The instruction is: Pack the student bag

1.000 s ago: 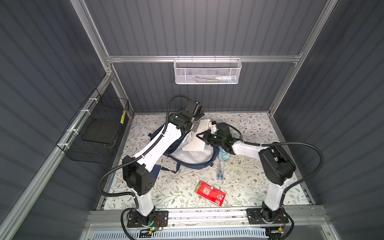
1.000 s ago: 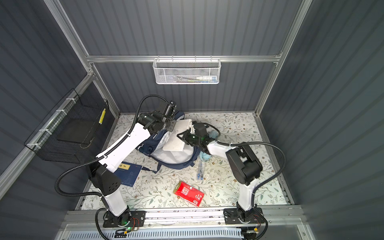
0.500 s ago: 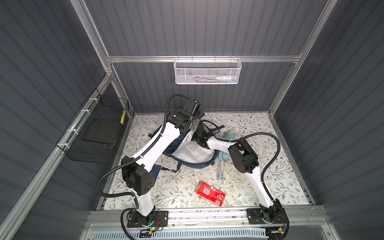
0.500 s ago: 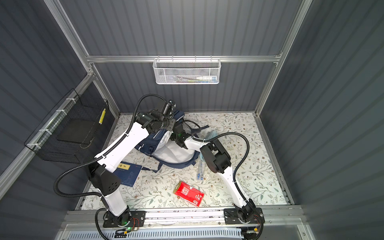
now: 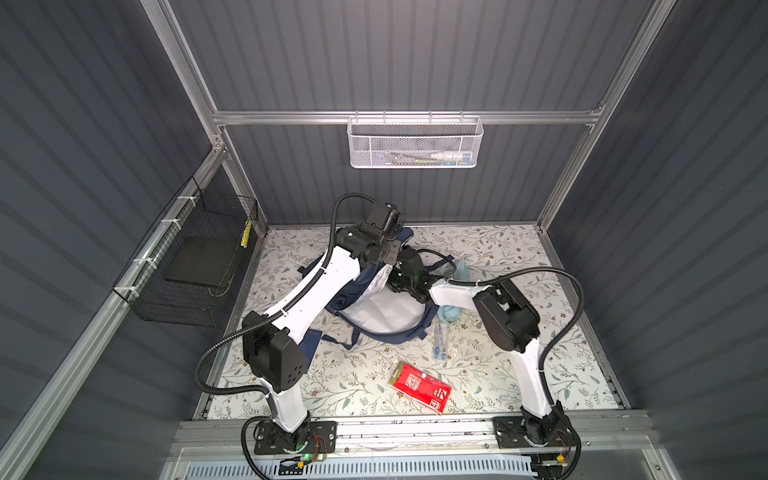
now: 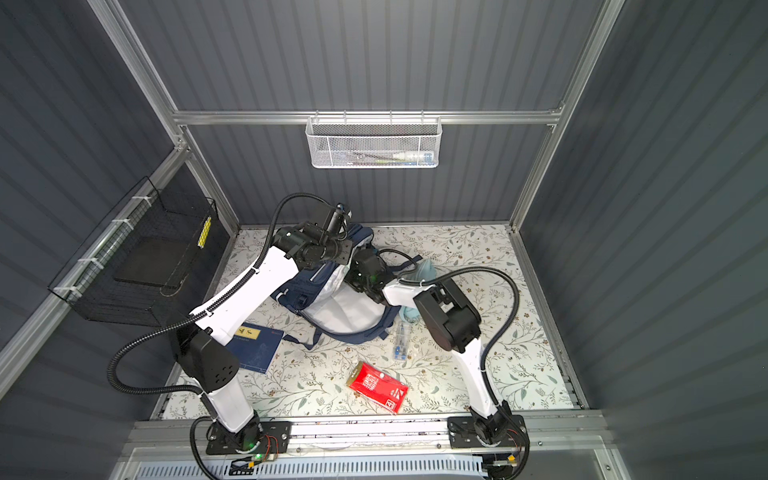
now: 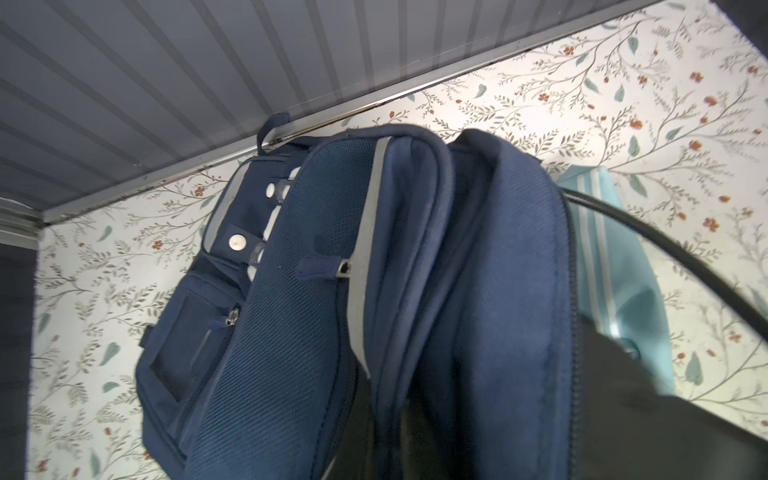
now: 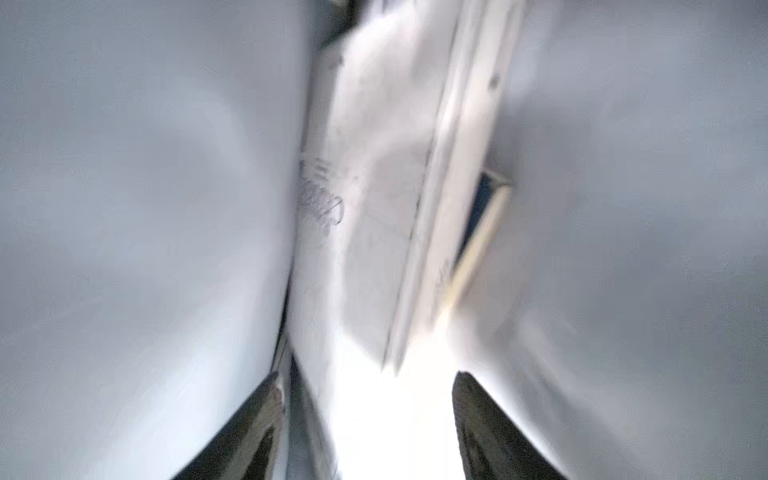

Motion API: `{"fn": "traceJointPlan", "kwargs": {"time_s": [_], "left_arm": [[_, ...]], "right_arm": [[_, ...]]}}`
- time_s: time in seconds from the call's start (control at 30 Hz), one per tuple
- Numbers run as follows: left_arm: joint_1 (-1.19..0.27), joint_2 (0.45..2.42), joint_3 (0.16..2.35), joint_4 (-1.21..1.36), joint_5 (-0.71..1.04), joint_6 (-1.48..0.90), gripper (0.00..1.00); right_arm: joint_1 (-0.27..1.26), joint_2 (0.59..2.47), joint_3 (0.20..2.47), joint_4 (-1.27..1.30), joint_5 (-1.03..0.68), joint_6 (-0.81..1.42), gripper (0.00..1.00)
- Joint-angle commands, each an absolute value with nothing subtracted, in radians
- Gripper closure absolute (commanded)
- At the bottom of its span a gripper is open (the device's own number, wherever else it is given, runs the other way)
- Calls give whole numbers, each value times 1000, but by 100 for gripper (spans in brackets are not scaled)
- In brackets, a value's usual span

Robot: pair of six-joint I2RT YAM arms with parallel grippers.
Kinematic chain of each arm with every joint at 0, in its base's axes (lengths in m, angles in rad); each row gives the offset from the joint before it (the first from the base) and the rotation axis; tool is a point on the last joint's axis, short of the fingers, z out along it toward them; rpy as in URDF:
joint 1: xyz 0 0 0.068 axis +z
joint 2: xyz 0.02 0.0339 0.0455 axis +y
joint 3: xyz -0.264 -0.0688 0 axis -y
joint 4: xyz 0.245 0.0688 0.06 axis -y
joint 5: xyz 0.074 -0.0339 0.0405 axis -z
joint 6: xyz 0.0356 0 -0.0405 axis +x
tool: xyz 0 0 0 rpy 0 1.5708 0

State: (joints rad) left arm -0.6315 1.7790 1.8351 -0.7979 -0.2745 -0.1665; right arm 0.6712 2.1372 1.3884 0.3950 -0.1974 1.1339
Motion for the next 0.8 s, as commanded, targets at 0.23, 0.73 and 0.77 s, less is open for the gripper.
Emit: {"fn": "traceJointPlan", "kwargs": {"time_s": [0.23, 0.73, 0.77], "left_arm": [[-632, 1745, 1696, -611, -127, -288, 63], [-576, 1282, 1232, -676, -262, -611, 0], [-562, 1222, 1165, -683, -272, -664, 0]], "right_arm": [[625, 1576, 843, 336, -260, 966, 37], [696, 1203, 794, -20, -197, 518, 28], [700, 1242, 812, 13, -226, 515, 26]]}}
